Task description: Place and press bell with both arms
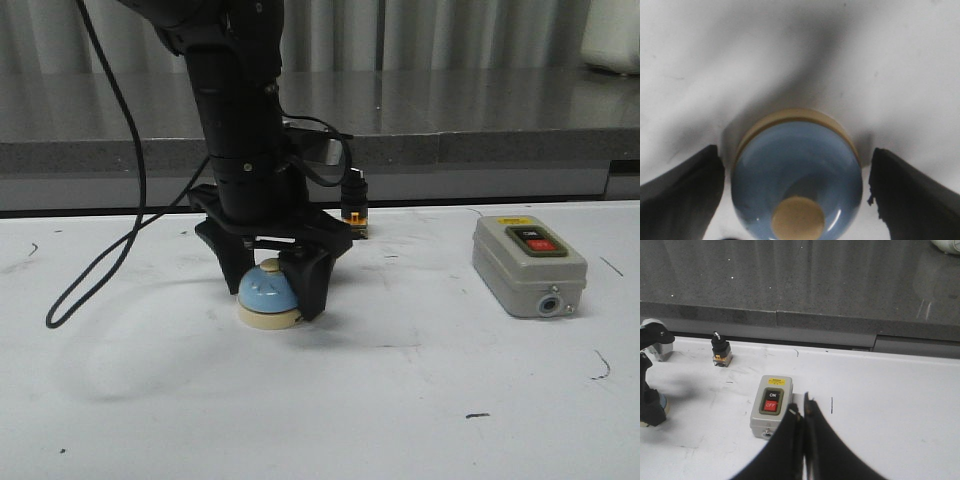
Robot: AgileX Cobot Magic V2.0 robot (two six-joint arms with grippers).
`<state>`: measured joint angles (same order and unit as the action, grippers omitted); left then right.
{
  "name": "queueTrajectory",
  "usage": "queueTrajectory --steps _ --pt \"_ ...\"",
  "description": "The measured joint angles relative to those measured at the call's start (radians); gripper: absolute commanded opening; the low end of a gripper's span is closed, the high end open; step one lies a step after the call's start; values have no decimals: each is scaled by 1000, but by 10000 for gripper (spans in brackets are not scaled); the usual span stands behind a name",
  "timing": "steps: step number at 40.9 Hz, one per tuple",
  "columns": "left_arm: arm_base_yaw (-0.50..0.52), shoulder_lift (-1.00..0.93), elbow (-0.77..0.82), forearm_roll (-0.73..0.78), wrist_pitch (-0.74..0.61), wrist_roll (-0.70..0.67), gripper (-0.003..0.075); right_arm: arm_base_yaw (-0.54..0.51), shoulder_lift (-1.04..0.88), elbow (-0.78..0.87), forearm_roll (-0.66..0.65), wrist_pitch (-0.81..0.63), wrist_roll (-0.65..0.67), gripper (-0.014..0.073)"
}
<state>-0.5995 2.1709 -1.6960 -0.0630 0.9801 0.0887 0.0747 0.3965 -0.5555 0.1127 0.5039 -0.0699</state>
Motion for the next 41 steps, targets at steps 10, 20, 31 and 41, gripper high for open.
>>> queueTrajectory --steps 10,20,31,41 --pt "0 -47 -9 -17 7 0 592 0 0 0 0 0 0 -67" --pt "75 -234 21 -25 47 0 165 0 0 0 0 0 0 -67" --pt "255 -482 318 -25 12 0 -20 0 0 0 0 0 0 -67" --pt "404 -780 641 -43 -111 1 -20 0 0 0 0 0 0 -67"
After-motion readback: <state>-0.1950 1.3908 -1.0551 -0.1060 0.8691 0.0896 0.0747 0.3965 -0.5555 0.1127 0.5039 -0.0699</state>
